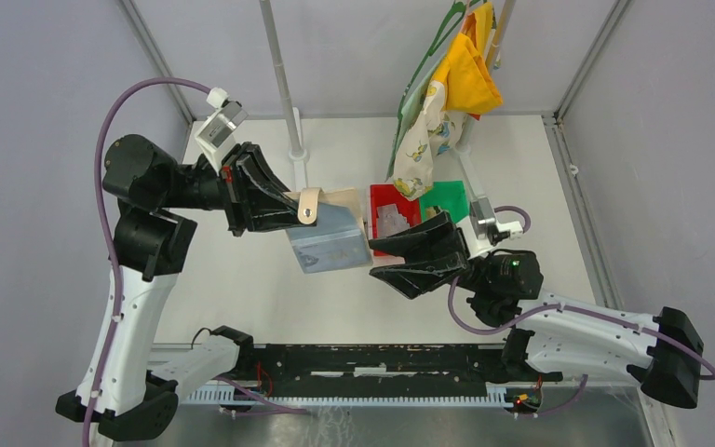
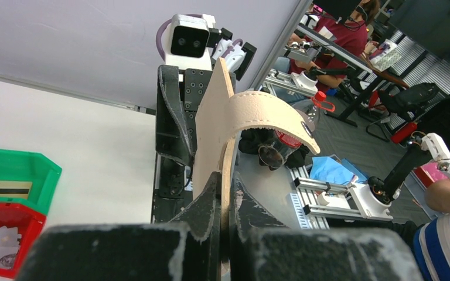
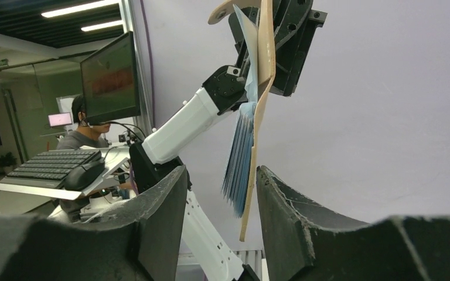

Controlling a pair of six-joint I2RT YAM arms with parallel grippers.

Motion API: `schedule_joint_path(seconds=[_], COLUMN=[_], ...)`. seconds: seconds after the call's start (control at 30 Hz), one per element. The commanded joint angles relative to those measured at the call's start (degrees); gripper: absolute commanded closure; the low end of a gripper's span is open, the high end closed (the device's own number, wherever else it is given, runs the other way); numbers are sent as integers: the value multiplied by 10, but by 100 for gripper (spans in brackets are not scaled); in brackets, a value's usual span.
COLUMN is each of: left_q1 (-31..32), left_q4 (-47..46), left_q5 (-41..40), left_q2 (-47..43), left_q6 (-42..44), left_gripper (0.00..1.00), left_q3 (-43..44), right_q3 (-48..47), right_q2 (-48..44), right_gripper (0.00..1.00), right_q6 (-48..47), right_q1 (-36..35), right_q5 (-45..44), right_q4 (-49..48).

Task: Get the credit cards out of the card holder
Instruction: Remove the credit card from the card holder.

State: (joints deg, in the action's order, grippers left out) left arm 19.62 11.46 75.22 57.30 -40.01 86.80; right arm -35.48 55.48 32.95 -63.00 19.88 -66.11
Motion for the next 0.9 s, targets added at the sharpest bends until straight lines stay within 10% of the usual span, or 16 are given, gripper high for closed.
schedule_joint_path(seconds=[0.0, 0.53, 0.87], left_q1=[-3, -3, -3], left_q4=[-36, -68, -69], left_q5=[6, 11, 13], left_q2=[-1, -2, -3], left_q6=[-17, -54, -54], left_gripper=[98, 98, 98], left_q3=[25, 32, 33], right_q3=[-10, -31, -48], right_q2=[-7, 11, 19], right_gripper=[48, 55, 40], right_q6=[-38, -53, -50], right_q1=[-3, -3, -3], right_q5=[-2, -22, 51], right_q4=[32, 48, 44])
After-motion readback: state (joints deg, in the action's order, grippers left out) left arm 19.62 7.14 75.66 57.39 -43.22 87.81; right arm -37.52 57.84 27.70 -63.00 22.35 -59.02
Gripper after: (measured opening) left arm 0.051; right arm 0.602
